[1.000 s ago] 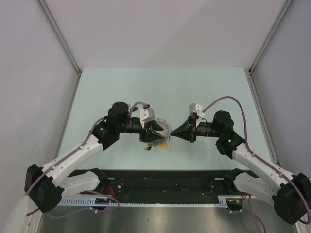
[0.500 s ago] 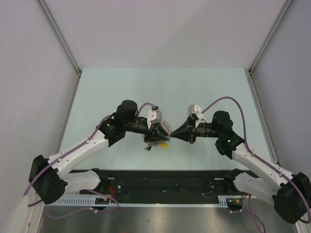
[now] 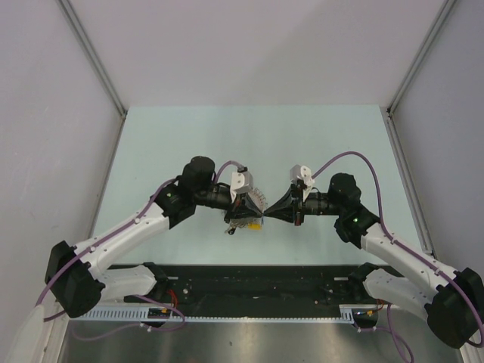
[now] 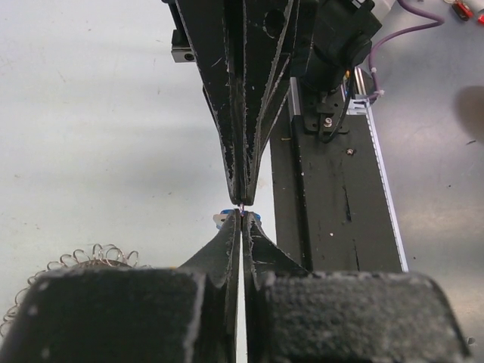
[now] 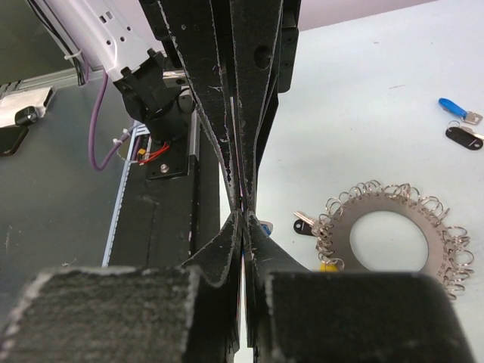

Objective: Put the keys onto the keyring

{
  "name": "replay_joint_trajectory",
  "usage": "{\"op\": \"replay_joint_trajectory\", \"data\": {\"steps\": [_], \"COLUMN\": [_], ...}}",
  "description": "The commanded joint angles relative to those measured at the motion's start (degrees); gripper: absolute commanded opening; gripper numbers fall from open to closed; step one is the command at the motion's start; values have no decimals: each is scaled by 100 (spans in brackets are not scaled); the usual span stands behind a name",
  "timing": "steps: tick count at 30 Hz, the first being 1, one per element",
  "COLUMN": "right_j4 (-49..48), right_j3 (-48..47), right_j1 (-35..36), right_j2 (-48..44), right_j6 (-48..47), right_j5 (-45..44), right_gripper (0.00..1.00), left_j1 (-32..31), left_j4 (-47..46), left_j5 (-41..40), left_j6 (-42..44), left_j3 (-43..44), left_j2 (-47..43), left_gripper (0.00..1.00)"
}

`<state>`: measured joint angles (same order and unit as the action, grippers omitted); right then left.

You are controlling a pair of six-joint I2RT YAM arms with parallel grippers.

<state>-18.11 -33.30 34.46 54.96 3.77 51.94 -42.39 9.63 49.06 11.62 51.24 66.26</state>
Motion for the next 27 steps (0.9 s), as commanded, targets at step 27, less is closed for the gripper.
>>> {"op": "replay_joint_trajectory", "data": {"steps": [27], "right_j4": [-615], "right_j3": [122], "right_j1": [70], "right_j2": [-319], "right_j6": [282], "right_j5": [35], "right_gripper": [28], "left_j1": [-41], "left_j4": [-4136], "left_j5": [-450], "left_j6": [-1988], "left_j3": [-2057], "left_j2": [-1238], "left_gripper": [0]}}
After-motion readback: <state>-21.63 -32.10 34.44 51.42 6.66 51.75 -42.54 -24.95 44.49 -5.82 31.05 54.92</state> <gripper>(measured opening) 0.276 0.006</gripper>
